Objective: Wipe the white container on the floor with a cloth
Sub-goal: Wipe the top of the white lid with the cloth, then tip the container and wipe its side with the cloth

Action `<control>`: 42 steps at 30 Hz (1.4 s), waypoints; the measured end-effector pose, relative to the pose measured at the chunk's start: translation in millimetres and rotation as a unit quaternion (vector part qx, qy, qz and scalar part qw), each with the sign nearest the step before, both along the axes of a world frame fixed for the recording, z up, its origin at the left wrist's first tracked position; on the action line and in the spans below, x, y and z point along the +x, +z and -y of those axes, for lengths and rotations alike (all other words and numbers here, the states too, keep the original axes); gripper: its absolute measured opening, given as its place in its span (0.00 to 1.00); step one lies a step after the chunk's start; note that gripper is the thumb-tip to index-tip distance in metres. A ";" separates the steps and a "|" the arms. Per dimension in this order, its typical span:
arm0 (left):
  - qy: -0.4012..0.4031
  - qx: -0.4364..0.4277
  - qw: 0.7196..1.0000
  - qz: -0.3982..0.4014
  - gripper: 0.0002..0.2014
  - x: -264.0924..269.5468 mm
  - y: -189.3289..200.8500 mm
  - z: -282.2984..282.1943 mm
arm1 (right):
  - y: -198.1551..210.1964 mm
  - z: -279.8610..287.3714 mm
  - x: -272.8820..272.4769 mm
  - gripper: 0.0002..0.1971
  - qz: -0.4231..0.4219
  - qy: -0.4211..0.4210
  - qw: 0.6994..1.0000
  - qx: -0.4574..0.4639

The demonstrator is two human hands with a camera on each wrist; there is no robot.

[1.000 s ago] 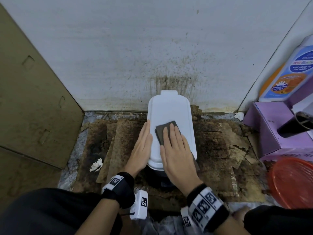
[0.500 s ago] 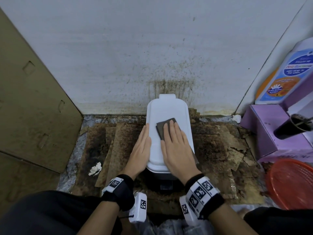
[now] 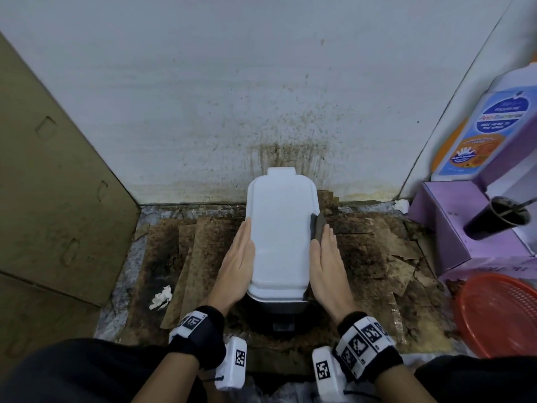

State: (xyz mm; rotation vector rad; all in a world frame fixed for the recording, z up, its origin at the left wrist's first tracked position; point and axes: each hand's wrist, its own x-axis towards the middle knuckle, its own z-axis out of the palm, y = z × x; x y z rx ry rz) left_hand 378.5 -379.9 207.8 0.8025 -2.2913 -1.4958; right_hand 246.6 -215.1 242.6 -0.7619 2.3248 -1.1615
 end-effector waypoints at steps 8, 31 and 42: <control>0.035 -0.017 0.996 0.081 0.27 1.8 29.9 1.6 | -11.7 -2.7 -12.3 0.22 0.228 -0.109 0.960 -0.123; 0.023 -0.259 0.959 0.114 0.41 -27.3 42.6 -33.3 | -37.6 29.5 26.4 0.28 0.336 -0.088 0.893 -0.285; 0.048 -0.248 0.958 0.137 0.37 -3.0 43.8 -1.0 | -47.6 37.3 19.0 0.20 0.396 -0.186 0.839 -0.324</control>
